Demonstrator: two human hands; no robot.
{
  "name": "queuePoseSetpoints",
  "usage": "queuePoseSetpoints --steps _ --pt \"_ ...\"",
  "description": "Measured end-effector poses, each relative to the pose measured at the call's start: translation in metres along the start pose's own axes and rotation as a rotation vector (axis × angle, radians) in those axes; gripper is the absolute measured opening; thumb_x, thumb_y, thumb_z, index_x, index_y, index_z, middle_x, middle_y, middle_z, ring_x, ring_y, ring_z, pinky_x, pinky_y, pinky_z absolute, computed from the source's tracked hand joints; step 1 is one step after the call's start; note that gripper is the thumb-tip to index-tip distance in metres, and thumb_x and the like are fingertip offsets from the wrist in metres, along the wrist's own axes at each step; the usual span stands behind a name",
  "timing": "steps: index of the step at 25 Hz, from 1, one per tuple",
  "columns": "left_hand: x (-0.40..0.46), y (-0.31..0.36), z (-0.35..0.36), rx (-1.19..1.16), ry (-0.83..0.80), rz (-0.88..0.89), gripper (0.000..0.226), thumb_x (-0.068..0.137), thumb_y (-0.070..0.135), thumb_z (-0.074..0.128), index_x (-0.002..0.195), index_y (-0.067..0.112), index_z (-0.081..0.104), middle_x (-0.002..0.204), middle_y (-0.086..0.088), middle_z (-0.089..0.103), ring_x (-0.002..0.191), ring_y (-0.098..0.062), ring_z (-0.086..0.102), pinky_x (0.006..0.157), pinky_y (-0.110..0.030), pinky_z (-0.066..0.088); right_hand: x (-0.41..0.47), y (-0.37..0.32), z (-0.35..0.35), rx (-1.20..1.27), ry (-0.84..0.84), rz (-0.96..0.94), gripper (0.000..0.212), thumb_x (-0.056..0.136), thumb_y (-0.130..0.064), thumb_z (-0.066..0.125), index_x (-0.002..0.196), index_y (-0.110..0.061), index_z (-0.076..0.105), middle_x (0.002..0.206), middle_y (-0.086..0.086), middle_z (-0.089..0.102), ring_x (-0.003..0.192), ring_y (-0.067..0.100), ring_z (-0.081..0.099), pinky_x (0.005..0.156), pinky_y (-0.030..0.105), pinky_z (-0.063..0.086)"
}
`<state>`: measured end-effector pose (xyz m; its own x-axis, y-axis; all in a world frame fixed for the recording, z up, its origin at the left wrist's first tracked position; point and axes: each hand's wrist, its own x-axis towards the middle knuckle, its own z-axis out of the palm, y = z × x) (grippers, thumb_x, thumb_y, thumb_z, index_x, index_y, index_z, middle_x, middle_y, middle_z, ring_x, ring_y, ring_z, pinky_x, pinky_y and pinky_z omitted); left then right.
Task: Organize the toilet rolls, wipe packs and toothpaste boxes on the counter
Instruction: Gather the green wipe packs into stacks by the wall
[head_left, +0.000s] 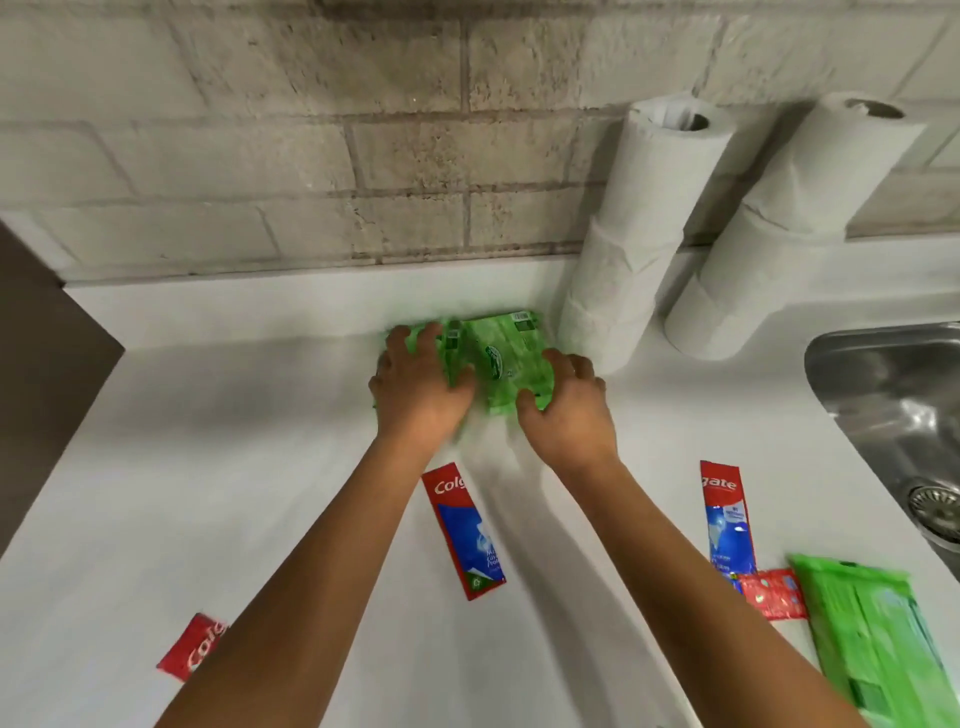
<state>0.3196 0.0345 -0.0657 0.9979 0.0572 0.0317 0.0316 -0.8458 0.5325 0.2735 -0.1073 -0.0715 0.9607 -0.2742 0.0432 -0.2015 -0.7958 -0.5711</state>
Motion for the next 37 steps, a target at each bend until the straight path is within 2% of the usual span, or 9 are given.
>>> queuePoseSetpoints --steps 5,9,13,18,22,25,29,32,37 --pt "-0.082 0.033 -0.033 -0.229 -0.099 0.118 0.057 0.085 0.034 0.061 0.137 0.02 0.043 0.143 -0.011 0.038 0.128 -0.025 0.044 0.101 -0.027 0.036 -0.071 0.047 -0.047 -0.012 0.079 0.102 0.05 0.084 -0.023 0.058 0.132 -0.014 0.047 0.135 0.015 0.045 0.12 0.037 0.044 0.1 0.041 0.04" --pt "-0.147 0.051 -0.033 -0.207 -0.246 0.164 0.051 0.086 0.034 0.06 0.134 0.024 0.046 0.144 -0.007 0.036 0.127 -0.022 0.044 0.098 -0.025 0.034 -0.124 0.096 -0.082 -0.031 0.191 0.212 0.045 0.083 -0.02 0.059 0.126 -0.01 0.053 0.128 0.018 0.05 0.115 0.04 0.046 0.098 0.04 0.038" --pt "-0.196 0.059 -0.015 -0.15 -0.39 0.191 0.049 0.085 0.036 0.06 0.131 0.025 0.048 0.142 -0.005 0.038 0.114 -0.02 0.055 0.092 -0.024 0.038 -0.155 0.142 -0.107 -0.147 0.124 0.357 0.056 0.083 -0.029 0.059 0.133 -0.01 0.044 0.135 0.02 0.041 0.121 0.042 0.039 0.101 0.045 0.036" --pt "-0.242 0.074 0.016 -0.018 -0.618 0.233 0.065 0.078 0.042 0.067 0.136 0.029 0.041 0.144 -0.007 0.035 0.13 -0.022 0.042 0.102 -0.031 0.037 -0.182 0.186 -0.121 -0.186 0.042 0.577 0.093 0.071 -0.058 0.066 0.138 -0.005 0.026 0.136 0.021 0.035 0.128 0.039 0.032 0.104 0.048 0.031" --pt "-0.291 0.081 0.043 0.239 -0.825 0.296 0.11 0.064 0.057 0.075 0.146 0.041 0.004 0.158 -0.003 0.002 0.146 -0.028 0.003 0.117 -0.049 0.017 -0.196 0.207 -0.119 -0.162 -0.051 0.536 0.107 0.067 -0.048 0.071 0.144 -0.002 0.013 0.139 0.02 0.032 0.132 0.036 0.028 0.105 0.047 0.031" --pt "-0.319 0.074 0.065 0.348 -0.785 0.388 0.125 0.054 0.058 0.079 0.145 0.044 -0.006 0.159 0.002 -0.006 0.146 -0.027 -0.013 0.117 -0.057 0.003 -0.194 0.211 -0.118 -0.097 -0.036 0.483 0.103 0.068 -0.04 0.072 0.144 -0.002 0.013 0.136 0.018 0.033 0.127 0.037 0.032 0.103 0.047 0.035" --pt "-0.334 0.069 0.07 0.383 -0.62 0.432 0.112 0.052 0.058 0.079 0.144 0.04 0.018 0.151 0.003 0.023 0.141 -0.02 0.015 0.112 -0.045 0.017 -0.188 0.22 -0.122 -0.063 -0.101 0.463 0.104 0.071 -0.039 0.071 0.146 -0.005 0.007 0.138 0.019 0.029 0.127 0.039 0.033 0.104 0.046 0.034" --pt "-0.343 0.067 0.068 0.341 -0.526 0.413 0.099 0.054 0.061 0.078 0.137 0.026 0.034 0.137 0.004 0.041 0.132 -0.016 0.034 0.113 -0.041 0.017 -0.188 0.228 -0.125 -0.056 -0.145 0.421 0.101 0.076 -0.037 0.067 0.148 -0.008 0.002 0.14 0.019 0.026 0.128 0.039 0.032 0.105 0.046 0.033" --pt "-0.357 0.065 0.074 0.142 -0.283 0.228 0.079 0.064 0.042 0.077 0.129 0.014 0.042 0.12 -0.006 0.055 0.108 -0.024 0.053 0.086 -0.028 0.041 -0.202 0.231 -0.129 0.035 -0.062 0.372 0.095 0.078 -0.031 0.065 0.148 -0.01 0.004 0.136 0.021 0.029 0.123 0.04 0.036 0.1 0.047 0.036"
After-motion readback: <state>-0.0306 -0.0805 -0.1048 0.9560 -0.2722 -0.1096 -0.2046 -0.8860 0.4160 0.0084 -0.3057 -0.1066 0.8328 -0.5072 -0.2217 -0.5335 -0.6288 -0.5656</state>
